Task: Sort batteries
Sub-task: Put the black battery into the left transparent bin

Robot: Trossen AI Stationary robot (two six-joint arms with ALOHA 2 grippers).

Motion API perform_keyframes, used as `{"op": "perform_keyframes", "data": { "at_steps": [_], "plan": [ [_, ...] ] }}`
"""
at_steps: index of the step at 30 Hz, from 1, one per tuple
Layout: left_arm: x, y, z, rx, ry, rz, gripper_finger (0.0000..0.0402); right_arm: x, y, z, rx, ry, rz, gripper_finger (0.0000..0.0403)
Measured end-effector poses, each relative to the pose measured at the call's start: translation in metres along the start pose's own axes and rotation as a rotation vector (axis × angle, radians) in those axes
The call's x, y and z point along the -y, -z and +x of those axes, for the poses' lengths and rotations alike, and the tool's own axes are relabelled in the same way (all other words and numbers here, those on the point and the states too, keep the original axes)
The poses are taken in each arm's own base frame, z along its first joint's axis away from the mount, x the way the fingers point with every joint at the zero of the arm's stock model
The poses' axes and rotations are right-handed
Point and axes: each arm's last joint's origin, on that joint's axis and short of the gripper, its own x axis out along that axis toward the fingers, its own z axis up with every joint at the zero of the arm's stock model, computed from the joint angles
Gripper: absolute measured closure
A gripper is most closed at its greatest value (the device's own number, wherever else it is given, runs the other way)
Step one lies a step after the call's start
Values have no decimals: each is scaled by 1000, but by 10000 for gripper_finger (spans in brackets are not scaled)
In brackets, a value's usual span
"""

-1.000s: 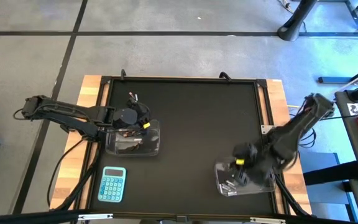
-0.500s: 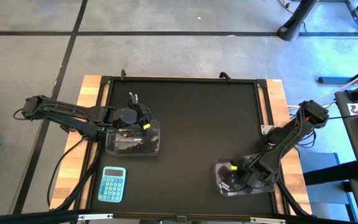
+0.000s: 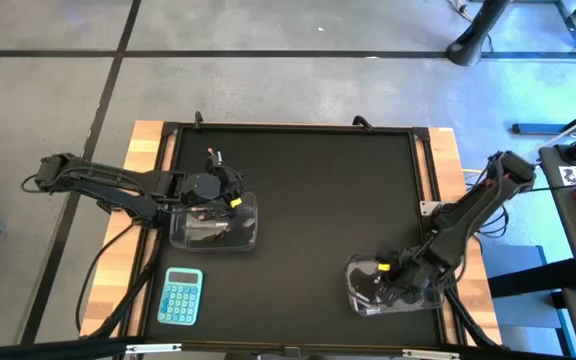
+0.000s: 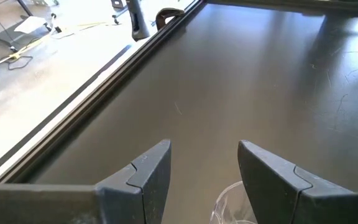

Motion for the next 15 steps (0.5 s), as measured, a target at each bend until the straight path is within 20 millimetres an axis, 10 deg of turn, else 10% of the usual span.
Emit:
{"op": "perform_keyframes", "data": {
  "at_steps": [8, 15],
  "plan": [
    [-5, -3, 3, 6, -22, -36, 227, 12, -55, -67, 669, 132, -297, 360],
    [-51, -44, 4, -250, -166, -73, 238, 44, -131, -64, 705, 356, -541, 389]
  ]
}}
